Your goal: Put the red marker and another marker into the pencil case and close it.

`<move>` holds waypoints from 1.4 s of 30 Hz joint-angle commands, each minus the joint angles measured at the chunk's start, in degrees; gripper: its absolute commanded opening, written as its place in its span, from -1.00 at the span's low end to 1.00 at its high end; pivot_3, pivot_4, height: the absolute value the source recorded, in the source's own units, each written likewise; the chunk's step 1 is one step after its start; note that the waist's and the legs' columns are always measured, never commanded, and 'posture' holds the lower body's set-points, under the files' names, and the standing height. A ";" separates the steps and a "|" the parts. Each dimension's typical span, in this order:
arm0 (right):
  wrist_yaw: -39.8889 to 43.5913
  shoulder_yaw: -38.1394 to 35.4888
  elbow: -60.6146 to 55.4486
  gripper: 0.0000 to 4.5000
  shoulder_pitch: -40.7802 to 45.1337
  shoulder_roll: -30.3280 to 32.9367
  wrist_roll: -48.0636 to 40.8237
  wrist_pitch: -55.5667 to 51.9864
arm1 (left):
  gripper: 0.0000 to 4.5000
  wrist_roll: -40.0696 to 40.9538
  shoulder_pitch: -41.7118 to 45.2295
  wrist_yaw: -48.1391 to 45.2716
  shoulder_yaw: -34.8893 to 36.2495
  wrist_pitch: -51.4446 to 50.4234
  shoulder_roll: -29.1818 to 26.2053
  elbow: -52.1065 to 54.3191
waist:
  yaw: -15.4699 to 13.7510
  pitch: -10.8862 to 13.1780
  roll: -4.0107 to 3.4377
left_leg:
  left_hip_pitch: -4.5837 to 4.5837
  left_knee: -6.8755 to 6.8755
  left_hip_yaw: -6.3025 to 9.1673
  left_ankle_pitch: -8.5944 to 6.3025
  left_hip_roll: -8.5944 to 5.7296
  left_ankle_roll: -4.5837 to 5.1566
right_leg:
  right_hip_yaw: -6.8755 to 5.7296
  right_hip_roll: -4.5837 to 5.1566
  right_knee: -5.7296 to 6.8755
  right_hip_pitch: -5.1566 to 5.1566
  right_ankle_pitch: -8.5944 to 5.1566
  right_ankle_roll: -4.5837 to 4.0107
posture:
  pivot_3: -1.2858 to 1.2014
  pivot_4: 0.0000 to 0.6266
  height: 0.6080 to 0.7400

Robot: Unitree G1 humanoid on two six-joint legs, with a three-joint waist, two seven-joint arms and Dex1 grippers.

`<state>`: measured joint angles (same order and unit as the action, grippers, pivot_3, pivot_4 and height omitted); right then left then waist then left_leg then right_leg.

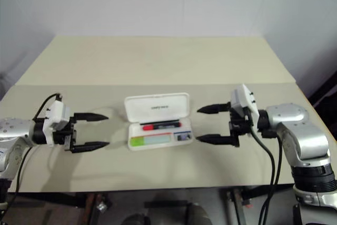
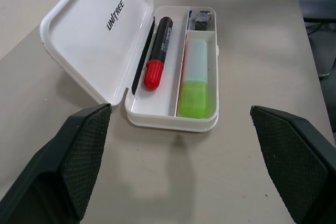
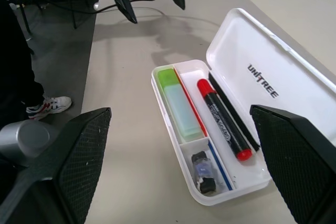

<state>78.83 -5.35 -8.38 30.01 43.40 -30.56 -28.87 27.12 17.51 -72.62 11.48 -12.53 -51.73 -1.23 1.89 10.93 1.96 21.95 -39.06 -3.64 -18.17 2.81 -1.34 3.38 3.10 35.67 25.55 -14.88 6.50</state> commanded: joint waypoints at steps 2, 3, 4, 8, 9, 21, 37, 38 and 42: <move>-0.46 -1.12 0.30 1.00 1.46 0.18 -1.50 2.25 | 0.47 2.27 -0.19 -0.80 3.14 0.24 -0.24 -0.47 | -0.09 0.00 0.00 | 0.00 0.00 0.00 0.00 0.00 0.00 | 0.00 0.00 -0.01 0.00 0.00 0.00 | 0.03 -0.52 1.00; -0.56 -0.97 0.64 1.00 1.51 0.18 -1.40 2.59 | 0.33 2.43 -0.27 -0.74 3.32 0.12 -0.17 -0.35 | -0.14 0.00 0.00 | 0.00 0.00 0.00 0.00 0.00 0.00 | 0.00 0.00 -0.02 0.00 0.00 0.00 | 0.03 -0.52 1.00; -0.57 -0.74 0.91 1.00 1.54 0.16 -1.30 2.93 | 0.18 2.47 -0.35 -0.75 3.44 0.10 -0.18 -0.31 | -0.18 0.00 0.00 | 0.01 0.00 0.00 0.00 0.00 0.00 | 0.00 0.00 -0.03 0.00 0.00 0.00 | 0.03 -0.52 1.00; -0.36 0.20 2.33 1.00 1.96 -0.17 -0.79 4.74 | -0.41 3.01 -0.74 -0.47 3.84 -0.45 -0.16 0.46 | -0.23 0.00 0.00 | 0.04 0.00 -0.01 0.00 0.00 0.00 | 0.00 0.02 -0.06 0.00 0.00 0.00 | 0.03 -0.52 1.00; -0.43 0.40 2.52 1.00 2.06 -0.28 -0.69 5.09 | -0.54 3.08 -0.78 -0.34 3.91 -0.44 -0.12 0.56 | -0.23 0.00 0.00 | 0.04 0.00 -0.01 0.00 0.00 0.00 | 0.00 0.02 -0.06 0.00 0.00 0.00 | 0.03 -0.52 1.00; -2.13 1.50 4.87 1.00 3.18 -1.14 -0.07 6.04 | -1.00 0.85 5.98 16.88 6.08 -4.50 5.11 -3.13 | -0.27 0.00 0.01 | 0.02 -0.01 0.01 0.00 -0.01 -0.01 | 0.00 0.02 -0.01 0.00 0.02 0.03 | 0.03 -0.52 1.00; -7.03 2.40 3.14 1.00 2.97 -4.08 -0.42 5.90 | -1.00 -8.60 21.49 18.66 -7.77 0.78 16.83 -16.47 | -0.28 -0.01 0.00 | 0.14 -0.02 0.02 0.03 -0.05 -0.05 | -0.02 0.01 0.02 -0.03 0.08 0.13 | 0.03 -0.52 1.00; -7.28 2.38 2.90 1.00 2.80 -4.12 -0.50 5.85 | -1.00 -8.36 21.63 17.88 -7.75 1.26 17.00 -16.50 | -0.29 -0.01 0.00 | 0.13 -0.02 0.02 0.03 -0.05 -0.05 | -0.01 0.01 0.02 -0.04 0.08 0.13 | 0.03 -0.52 1.00; -8.41 2.16 1.63 1.00 1.86 -4.37 -1.05 5.35 | -1.00 -7.62 20.66 14.00 -7.45 3.82 16.57 -15.50 | -0.35 0.00 0.00 | 0.14 -0.03 0.03 0.03 -0.05 -0.06 | -0.02 0.01 0.05 -0.04 0.08 0.13 | 0.03 -0.52 1.00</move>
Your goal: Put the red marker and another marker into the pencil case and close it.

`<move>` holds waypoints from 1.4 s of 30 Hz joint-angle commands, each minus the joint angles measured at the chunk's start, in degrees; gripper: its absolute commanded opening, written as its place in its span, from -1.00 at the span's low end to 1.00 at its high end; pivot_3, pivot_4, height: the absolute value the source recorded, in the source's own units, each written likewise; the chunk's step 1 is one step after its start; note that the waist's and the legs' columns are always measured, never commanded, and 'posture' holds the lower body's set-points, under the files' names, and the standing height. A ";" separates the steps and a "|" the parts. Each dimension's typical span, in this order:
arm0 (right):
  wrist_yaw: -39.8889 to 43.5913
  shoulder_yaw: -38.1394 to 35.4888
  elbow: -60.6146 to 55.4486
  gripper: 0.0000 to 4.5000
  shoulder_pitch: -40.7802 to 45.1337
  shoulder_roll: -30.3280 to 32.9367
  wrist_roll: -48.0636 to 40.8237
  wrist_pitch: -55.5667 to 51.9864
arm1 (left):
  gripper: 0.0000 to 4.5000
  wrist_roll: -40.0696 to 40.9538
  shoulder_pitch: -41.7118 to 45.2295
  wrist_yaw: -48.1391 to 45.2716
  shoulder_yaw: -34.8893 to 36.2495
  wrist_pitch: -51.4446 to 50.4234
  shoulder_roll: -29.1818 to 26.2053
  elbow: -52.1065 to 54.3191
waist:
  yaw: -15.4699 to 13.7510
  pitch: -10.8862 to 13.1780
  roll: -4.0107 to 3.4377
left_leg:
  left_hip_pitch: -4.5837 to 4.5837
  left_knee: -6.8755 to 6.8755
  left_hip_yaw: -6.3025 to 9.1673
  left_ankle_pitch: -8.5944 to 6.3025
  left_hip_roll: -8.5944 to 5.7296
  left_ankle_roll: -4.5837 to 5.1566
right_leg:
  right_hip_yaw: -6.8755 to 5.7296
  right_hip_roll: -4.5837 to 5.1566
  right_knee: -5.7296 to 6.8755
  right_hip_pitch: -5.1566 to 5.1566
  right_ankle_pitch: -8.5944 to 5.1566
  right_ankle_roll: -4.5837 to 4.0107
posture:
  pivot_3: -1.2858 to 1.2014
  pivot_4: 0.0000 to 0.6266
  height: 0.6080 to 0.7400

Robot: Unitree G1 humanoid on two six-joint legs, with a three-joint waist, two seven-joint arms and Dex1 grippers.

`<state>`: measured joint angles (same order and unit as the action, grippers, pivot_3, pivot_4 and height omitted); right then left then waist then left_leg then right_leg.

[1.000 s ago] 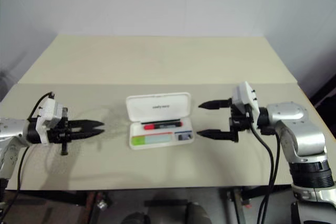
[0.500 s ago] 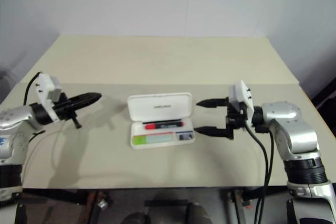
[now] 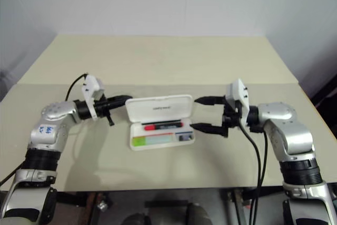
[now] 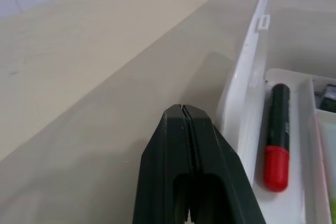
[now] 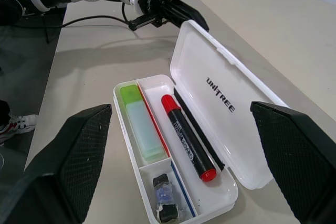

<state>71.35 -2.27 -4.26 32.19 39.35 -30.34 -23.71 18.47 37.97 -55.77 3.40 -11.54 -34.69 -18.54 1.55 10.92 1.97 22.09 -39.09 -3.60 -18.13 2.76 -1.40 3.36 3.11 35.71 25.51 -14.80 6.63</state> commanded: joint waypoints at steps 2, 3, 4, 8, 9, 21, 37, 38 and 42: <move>-1.38 -0.96 -2.85 1.00 -0.74 -0.50 -1.37 0.08 | -1.00 1.75 -0.60 -5.49 0.77 3.82 -0.81 2.75 | -0.01 0.00 0.00 | 0.00 0.00 0.00 0.00 0.00 0.00 | 0.00 0.00 -0.01 0.00 0.00 0.00 | 0.03 -0.52 1.00; -1.61 -0.97 -2.97 1.00 -0.92 -0.59 -1.41 0.08 | -1.00 2.13 -0.96 -6.87 0.73 4.25 -0.99 3.45 | -0.01 0.00 0.00 | 0.00 0.00 0.00 0.00 0.00 0.00 | 0.01 0.00 -0.01 0.00 0.00 0.00 | 0.03 -0.52 1.00; -1.79 -1.05 -3.11 1.00 -1.08 -0.59 -1.51 0.02 | -1.00 2.23 -1.32 -8.03 0.53 4.48 -1.24 4.17 | -0.01 0.00 0.00 | 0.00 0.00 0.00 0.00 0.00 0.00 | 0.00 0.00 -0.01 0.00 0.00 0.00 | 0.03 -0.52 1.00; -2.40 -1.16 -3.39 1.00 -1.49 -0.66 -1.77 -0.07 | -1.00 1.45 -3.58 -14.08 -2.10 5.05 -3.01 7.89 | 0.01 0.00 0.00 | 0.01 0.00 -0.01 0.00 0.00 0.00 | 0.01 0.00 -0.03 0.00 0.00 0.00 | 0.03 -0.52 1.00; -2.63 -1.19 -3.49 1.00 -1.58 -0.75 -1.82 -0.05 | -1.00 0.13 -4.11 -15.47 -3.48 5.91 -3.81 8.36 | 0.01 0.00 0.00 | 0.00 0.00 -0.01 0.00 0.00 0.00 | 0.01 0.00 -0.02 0.00 0.00 0.00 | 0.03 -0.52 1.00; -7.05 -1.66 -6.93 1.00 -4.31 -2.29 -2.62 -0.63 | -1.00 -12.28 -2.10 -15.59 -14.51 9.58 -4.13 6.94 | -0.14 0.00 0.00 | 0.00 -0.02 0.00 0.00 -0.01 0.01 | 0.02 0.00 -0.03 -0.01 0.00 0.00 | 0.03 -0.52 1.00; -11.19 -1.69 -9.88 1.00 -7.27 -3.46 -3.81 -0.73 | -1.00 -12.16 -1.97 -15.11 -16.77 2.09 -2.52 11.09 | -0.06 -0.02 -0.01 | -0.12 -0.03 0.01 0.04 -0.03 0.03 | 0.09 -0.01 -0.05 -0.05 0.00 -0.01 | 0.03 -0.52 1.00; -11.00 -1.56 -9.65 1.00 -7.16 -3.44 -3.74 -0.62 | -1.00 -10.57 -2.05 -14.79 -15.29 1.66 -2.25 11.69 | -0.06 -0.02 -0.01 | -0.12 -0.03 0.01 0.05 -0.03 0.03 | 0.09 -0.01 -0.05 -0.05 0.00 -0.01 | 0.03 -0.52 1.00; -9.59 -1.26 -8.27 1.00 -6.91 -2.94 -3.17 0.23 | -1.00 -3.29 -3.43 -14.67 -8.07 0.51 -2.36 13.98 | 0.09 -0.01 0.00 | -0.09 -0.03 0.02 0.05 -0.02 0.03 | 0.09 -0.01 -0.02 -0.04 0.00 -0.01 | 0.03 -0.52 1.00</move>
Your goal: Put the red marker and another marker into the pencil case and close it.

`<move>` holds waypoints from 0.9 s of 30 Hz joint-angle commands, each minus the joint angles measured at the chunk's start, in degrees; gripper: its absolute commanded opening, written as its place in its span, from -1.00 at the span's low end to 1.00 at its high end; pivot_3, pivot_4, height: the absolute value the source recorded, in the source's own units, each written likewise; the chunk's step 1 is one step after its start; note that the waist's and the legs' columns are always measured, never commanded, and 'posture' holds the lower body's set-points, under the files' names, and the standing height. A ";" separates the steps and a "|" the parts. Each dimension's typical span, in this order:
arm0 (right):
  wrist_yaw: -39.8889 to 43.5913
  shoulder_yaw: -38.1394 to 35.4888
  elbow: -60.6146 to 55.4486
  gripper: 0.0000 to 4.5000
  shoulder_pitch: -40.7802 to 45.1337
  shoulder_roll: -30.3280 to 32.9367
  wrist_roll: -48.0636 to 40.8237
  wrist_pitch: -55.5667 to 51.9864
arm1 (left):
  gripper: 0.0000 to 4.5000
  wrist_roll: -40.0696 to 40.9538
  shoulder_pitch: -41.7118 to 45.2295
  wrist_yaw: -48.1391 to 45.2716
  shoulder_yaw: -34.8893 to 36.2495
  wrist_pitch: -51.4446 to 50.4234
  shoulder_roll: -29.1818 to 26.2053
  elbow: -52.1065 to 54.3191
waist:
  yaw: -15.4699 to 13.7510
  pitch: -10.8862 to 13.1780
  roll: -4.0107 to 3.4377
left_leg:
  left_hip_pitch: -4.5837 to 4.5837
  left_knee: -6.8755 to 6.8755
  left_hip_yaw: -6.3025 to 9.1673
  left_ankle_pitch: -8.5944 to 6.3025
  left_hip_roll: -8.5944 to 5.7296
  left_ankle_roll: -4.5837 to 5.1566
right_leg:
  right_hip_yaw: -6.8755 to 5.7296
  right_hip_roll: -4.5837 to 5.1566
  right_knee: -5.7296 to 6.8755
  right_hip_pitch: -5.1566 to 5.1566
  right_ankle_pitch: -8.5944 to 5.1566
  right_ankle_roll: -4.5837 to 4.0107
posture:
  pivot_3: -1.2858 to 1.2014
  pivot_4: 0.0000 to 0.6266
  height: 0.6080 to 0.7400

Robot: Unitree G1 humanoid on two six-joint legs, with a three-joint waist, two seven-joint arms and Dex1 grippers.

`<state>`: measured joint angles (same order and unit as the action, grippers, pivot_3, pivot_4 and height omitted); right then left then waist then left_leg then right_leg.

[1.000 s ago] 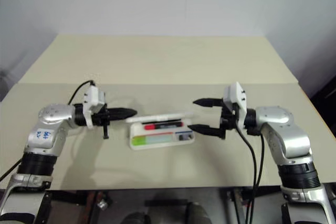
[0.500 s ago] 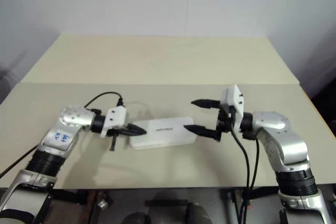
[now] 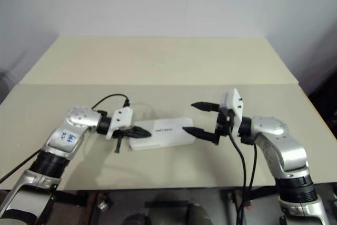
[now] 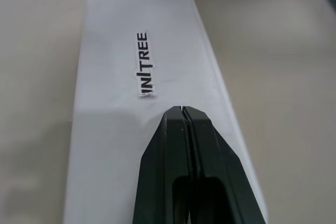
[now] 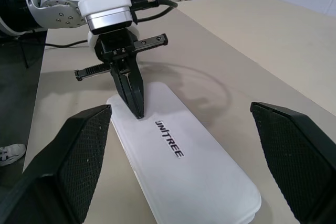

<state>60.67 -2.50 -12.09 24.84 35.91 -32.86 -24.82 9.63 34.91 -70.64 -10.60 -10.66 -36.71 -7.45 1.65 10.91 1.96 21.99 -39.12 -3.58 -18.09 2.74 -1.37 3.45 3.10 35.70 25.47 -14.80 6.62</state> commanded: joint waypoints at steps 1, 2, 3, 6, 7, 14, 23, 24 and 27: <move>1.70 -1.04 0.25 1.00 0.57 0.86 -0.30 1.75 | -1.00 7.46 -1.02 0.08 8.08 -0.73 -0.95 3.35 | -0.05 0.00 0.00 | 0.02 0.00 0.03 0.00 0.01 0.00 | -0.02 -0.01 0.02 0.01 0.00 0.00 | 0.03 -0.52 1.00; 2.38 -1.07 1.11 1.00 0.84 1.29 0.12 2.22 | -1.00 9.50 -1.79 0.48 10.95 -1.29 -1.72 3.85 | -0.01 0.00 0.00 | 0.03 0.00 0.04 0.00 0.01 0.00 | -0.02 -0.01 0.01 0.01 0.00 0.00 | 0.03 -0.52 1.00; 3.10 -1.10 2.03 1.00 1.12 1.73 0.63 2.86 | -1.00 11.13 -2.48 0.98 13.41 -2.18 -2.48 4.22 | 0.04 0.00 0.00 | 0.03 0.00 0.04 0.00 0.01 0.00 | -0.02 -0.01 0.01 0.01 0.00 0.00 | 0.03 -0.52 1.00; 4.53 -1.61 4.37 1.00 2.22 2.77 1.22 4.02 | -1.00 14.36 -4.24 1.68 18.85 -4.02 -4.78 4.89 | -0.01 0.00 0.00 | 0.02 0.00 0.03 0.00 0.01 0.01 | -0.02 0.00 -0.02 0.00 0.00 0.00 | 0.03 -0.52 1.00; 4.89 -1.90 5.12 1.00 2.67 3.23 1.26 4.22 | -1.00 15.05 -4.92 2.11 20.68 -4.45 -5.71 4.78 | 0.02 0.00 0.00 | 0.02 0.00 0.03 0.00 0.01 0.01 | -0.02 0.00 -0.04 0.00 0.00 0.00 | 0.03 -0.52 1.00; 6.87 -3.75 7.33 1.00 2.38 6.29 1.50 6.25 | -0.03 18.24 -9.61 1.85 25.56 -6.73 -9.58 5.69 | -0.18 0.00 0.00 | 0.05 0.00 0.03 0.00 0.01 0.00 | -0.03 0.01 -0.05 0.00 0.00 0.00 | 0.03 -0.52 1.00; 8.35 -5.74 8.44 1.00 -0.52 8.91 2.86 9.12 | 0.99 18.18 -10.88 0.70 24.89 -5.05 -9.69 4.52 | -0.09 0.00 0.00 | 0.04 0.01 0.02 0.00 0.01 0.00 | -0.04 0.01 -0.11 0.00 0.00 -0.01 | 0.03 -0.52 1.00; 8.58 -6.05 9.02 1.00 -0.62 9.32 2.92 9.48 | 0.99 17.44 -11.03 0.51 24.80 -3.77 -9.83 4.00 | -0.04 0.00 0.00 | 0.04 0.01 0.02 0.00 0.00 0.00 | -0.04 0.01 -0.11 0.00 0.00 -0.01 | 0.03 -0.52 1.00; 10.07 -6.31 10.60 1.00 -0.65 10.72 3.61 11.44 | 0.99 16.67 -10.87 0.66 25.46 -2.40 -10.51 2.28 | 0.00 0.00 0.00 | 0.00 0.01 -0.01 0.00 0.01 0.00 | -0.02 0.01 -0.09 0.00 -0.01 -0.01 | 0.03 -0.52 1.00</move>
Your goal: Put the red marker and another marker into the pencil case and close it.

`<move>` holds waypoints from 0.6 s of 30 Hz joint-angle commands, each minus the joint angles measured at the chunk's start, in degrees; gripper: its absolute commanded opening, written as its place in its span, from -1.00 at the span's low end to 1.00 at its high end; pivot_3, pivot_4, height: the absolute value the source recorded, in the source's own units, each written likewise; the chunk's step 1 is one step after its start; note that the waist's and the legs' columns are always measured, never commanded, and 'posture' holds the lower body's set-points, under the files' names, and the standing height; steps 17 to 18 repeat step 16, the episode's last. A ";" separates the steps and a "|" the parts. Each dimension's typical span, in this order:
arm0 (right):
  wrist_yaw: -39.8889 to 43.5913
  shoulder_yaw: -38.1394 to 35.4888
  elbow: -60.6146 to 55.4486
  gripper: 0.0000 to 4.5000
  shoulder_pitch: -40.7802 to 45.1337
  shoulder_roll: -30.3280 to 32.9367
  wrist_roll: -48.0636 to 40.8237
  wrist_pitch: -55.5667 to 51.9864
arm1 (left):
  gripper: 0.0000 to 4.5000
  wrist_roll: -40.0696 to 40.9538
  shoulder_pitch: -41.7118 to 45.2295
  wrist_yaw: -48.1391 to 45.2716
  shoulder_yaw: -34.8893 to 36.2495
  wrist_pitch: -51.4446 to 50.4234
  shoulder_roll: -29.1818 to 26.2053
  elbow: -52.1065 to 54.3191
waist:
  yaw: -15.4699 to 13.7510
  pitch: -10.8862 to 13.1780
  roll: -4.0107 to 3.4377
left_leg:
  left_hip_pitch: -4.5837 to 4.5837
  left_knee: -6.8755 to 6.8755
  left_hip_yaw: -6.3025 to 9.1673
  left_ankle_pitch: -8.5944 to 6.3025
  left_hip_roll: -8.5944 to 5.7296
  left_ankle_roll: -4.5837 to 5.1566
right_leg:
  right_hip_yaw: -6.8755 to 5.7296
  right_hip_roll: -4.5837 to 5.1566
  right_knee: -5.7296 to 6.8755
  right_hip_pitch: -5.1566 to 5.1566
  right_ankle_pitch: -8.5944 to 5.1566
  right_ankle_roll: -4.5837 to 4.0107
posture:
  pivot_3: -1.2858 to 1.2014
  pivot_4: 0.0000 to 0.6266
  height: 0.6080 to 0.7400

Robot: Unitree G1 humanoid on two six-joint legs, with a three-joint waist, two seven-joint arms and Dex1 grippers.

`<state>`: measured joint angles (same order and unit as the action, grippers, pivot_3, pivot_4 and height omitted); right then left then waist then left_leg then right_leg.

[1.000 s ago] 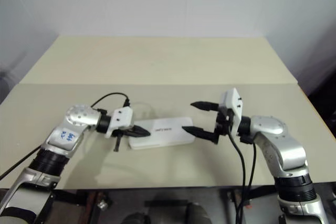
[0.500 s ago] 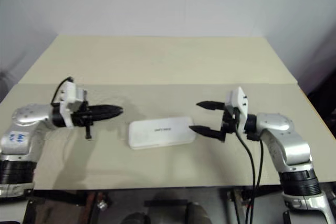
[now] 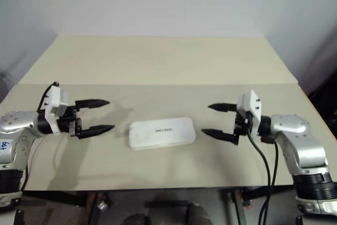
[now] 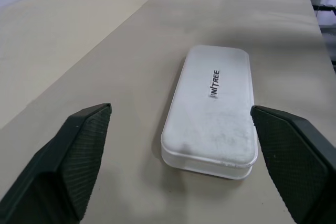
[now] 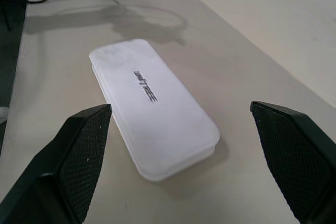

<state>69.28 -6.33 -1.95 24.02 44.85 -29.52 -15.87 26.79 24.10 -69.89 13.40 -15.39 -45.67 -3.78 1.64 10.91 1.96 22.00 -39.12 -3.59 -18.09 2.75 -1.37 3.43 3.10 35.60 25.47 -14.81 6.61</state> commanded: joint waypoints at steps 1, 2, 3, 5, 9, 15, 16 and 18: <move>1.69 -2.50 0.98 1.00 0.49 1.94 0.49 2.94 | 0.99 -0.78 0.14 0.02 1.74 3.05 -1.83 -2.17 | 0.03 0.00 0.00 | -0.02 0.00 0.00 0.00 0.00 0.00 | 0.00 -0.01 0.01 0.00 0.00 -0.01 | 0.03 -0.52 1.00; 1.86 -2.44 1.56 1.00 0.93 2.06 0.79 3.37 | 0.99 -0.89 0.25 -0.14 1.88 3.48 -2.23 -2.87 | 0.03 0.00 0.00 | -0.03 0.01 0.00 0.00 0.00 0.00 | 0.00 -0.01 0.02 0.00 -0.01 -0.01 | 0.03 -0.52 1.00; 2.09 -2.38 2.28 1.00 1.40 2.14 1.03 3.72 | 0.99 -1.24 0.26 -0.21 1.87 4.23 -2.62 -3.46 | 0.06 0.00 0.00 | -0.03 0.01 0.00 0.00 0.01 0.00 | -0.01 -0.02 0.02 0.00 -0.01 -0.02 | 0.03 -0.52 1.00; 3.05 -2.23 4.38 1.00 2.48 2.62 1.75 4.63 | 0.99 -1.78 0.51 -0.63 1.40 5.33 -3.52 -4.38 | 0.06 0.00 0.00 | -0.04 0.01 -0.02 0.00 0.01 0.00 | 0.01 -0.01 0.02 0.00 -0.01 -0.01 | 0.03 -0.52 1.00; 4.93 -1.68 6.20 1.00 2.79 3.65 3.23 5.85 | 0.99 -2.32 2.20 -1.64 0.78 7.12 -4.75 -7.43 | -0.01 0.00 -0.01 | -0.04 0.01 -0.04 0.00 0.01 0.00 | 0.00 0.00 0.01 0.00 -0.01 -0.01 | 0.03 -0.52 1.00; 3.92 -1.91 6.77 1.00 2.18 2.90 4.19 6.33 | 0.99 -1.72 1.64 -2.12 0.35 6.98 -4.60 -6.84 | -0.03 0.00 -0.01 | -0.01 0.02 -0.04 0.00 0.01 0.00 | 0.00 0.00 0.00 0.00 0.00 -0.01 | 0.03 -0.52 1.00; 3.82 -1.81 6.71 1.00 2.35 2.82 4.22 6.23 | 0.99 -1.62 1.56 -2.34 0.31 6.81 -4.77 -6.69 | -0.03 0.00 -0.01 | -0.01 0.02 -0.04 0.00 0.01 0.00 | 0.00 0.00 0.00 0.00 0.00 -0.01 | 0.03 -0.52 1.00; 3.82 -1.81 6.71 1.00 2.35 2.82 4.22 6.23 | 0.99 -1.62 1.56 -2.34 0.31 6.81 -4.77 -6.69 | -0.03 0.00 -0.01 | -0.01 0.02 -0.04 0.00 0.01 0.00 | 0.00 0.00 0.00 0.00 0.00 -0.01 | 0.03 -0.52 1.00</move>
